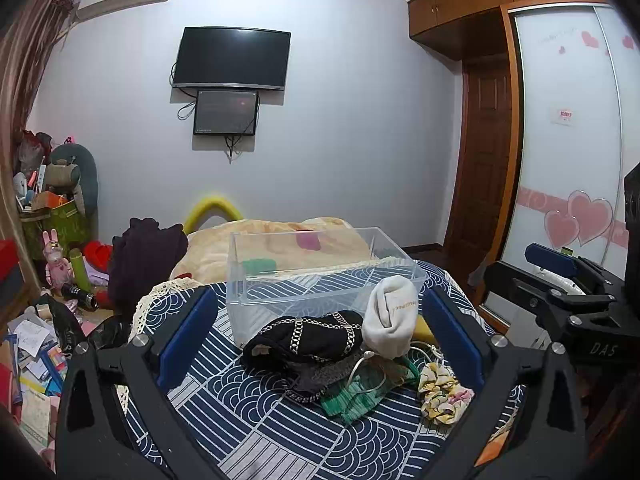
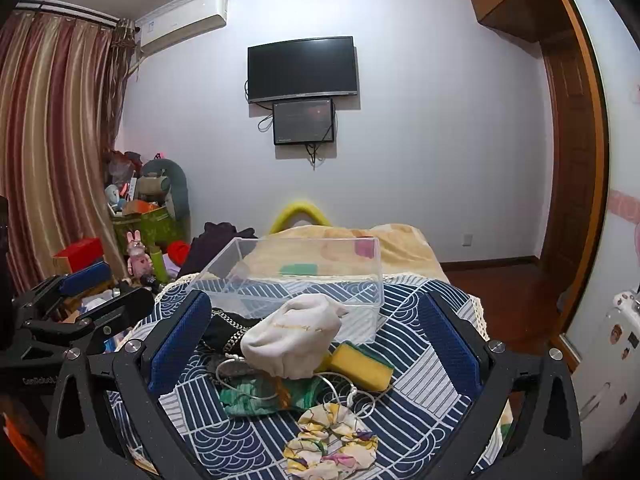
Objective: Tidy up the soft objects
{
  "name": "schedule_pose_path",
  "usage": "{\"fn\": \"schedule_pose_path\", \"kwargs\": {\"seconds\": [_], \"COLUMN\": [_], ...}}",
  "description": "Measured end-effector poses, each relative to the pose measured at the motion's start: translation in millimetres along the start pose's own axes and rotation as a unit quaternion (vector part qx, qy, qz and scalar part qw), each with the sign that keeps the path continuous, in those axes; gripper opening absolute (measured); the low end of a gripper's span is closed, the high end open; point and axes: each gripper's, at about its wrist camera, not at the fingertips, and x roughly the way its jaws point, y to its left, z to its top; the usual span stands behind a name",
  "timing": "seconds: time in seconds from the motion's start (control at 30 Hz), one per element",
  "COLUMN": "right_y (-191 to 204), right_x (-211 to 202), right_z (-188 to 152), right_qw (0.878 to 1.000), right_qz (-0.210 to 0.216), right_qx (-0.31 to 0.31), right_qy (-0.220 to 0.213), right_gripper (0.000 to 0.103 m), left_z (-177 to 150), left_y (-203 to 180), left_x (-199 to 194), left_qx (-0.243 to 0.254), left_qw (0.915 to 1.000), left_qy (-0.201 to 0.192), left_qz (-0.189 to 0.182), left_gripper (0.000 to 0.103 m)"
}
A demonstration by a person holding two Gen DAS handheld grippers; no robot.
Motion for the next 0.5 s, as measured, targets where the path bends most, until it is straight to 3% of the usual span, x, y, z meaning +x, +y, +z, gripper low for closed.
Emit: {"fn": "schedule_pose_path", "kwargs": {"seconds": [0.5], "right_y": [-0.1], "right_x": [0.3], "right_z": [-0.7], "right_qw": [1.000], "right_qz": [-0.001], "right_qx": [0.002], "right_qy": [0.000], "right_gripper": [0.103], "left_z": [0.7], "left_y": [2.3], "left_x": [-1.7], "left_qx": [-0.001], "left_qw": [1.0000], "left_qy": [-0.001], "left_qz": [0.000], "left_gripper": [0.103]}}
